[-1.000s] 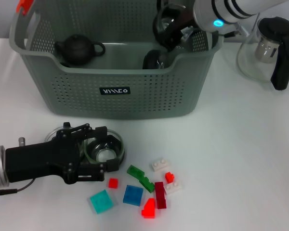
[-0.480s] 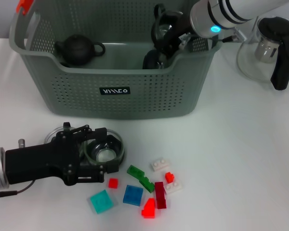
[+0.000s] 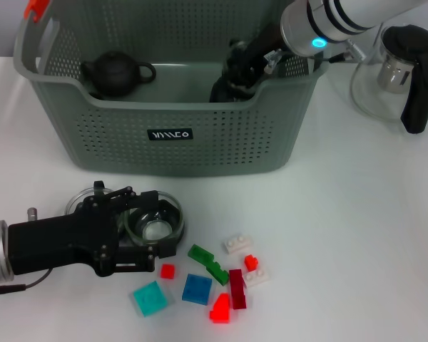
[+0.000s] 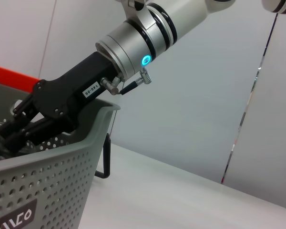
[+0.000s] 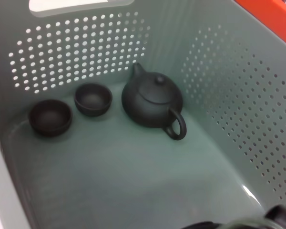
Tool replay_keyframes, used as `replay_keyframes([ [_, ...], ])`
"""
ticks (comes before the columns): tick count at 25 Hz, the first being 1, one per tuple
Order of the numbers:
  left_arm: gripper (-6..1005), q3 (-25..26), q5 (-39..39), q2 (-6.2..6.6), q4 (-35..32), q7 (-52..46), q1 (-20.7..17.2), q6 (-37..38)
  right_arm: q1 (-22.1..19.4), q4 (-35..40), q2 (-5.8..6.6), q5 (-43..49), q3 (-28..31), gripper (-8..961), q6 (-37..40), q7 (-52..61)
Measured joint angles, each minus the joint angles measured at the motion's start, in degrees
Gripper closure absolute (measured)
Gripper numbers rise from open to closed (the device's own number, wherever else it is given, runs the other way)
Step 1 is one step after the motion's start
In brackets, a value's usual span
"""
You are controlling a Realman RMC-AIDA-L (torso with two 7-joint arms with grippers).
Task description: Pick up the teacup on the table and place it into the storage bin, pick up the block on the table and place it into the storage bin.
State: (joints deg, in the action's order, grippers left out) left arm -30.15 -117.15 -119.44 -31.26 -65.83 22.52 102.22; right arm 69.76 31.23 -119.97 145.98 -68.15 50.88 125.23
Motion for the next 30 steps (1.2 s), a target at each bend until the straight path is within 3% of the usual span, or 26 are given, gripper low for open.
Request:
replay_keyframes([
  [5,91,0.0,0.0,0.00,0.0,0.0,0.0,0.0,-0.1,0.0,0.00,0.0,0.0,761,0.1,0.2],
  [8,92,0.0,0.0,0.00,0.1,0.0,0.0,0.0,-0.1,0.2,0.00,0.0,-0.1,520,0.2,0.2],
  [12,92,0.0,0.0,0.00,0.0,0.0,0.0,0.3,-0.9,2.8,0.00,-0.1,0.0,425,1.6,0.2],
  [24,92,0.0,0.2,0.16,-0.2,-0.1,0.0,0.5,-11.1,27.4,-0.01,-8.7,0.8,275,10.1,0.2],
  [30,93,1.5,0.4,0.24,-0.2,0.0,0.0,0.6,-16.7,38.2,0.28,-16.0,0.9,49,15.7,-0.6],
])
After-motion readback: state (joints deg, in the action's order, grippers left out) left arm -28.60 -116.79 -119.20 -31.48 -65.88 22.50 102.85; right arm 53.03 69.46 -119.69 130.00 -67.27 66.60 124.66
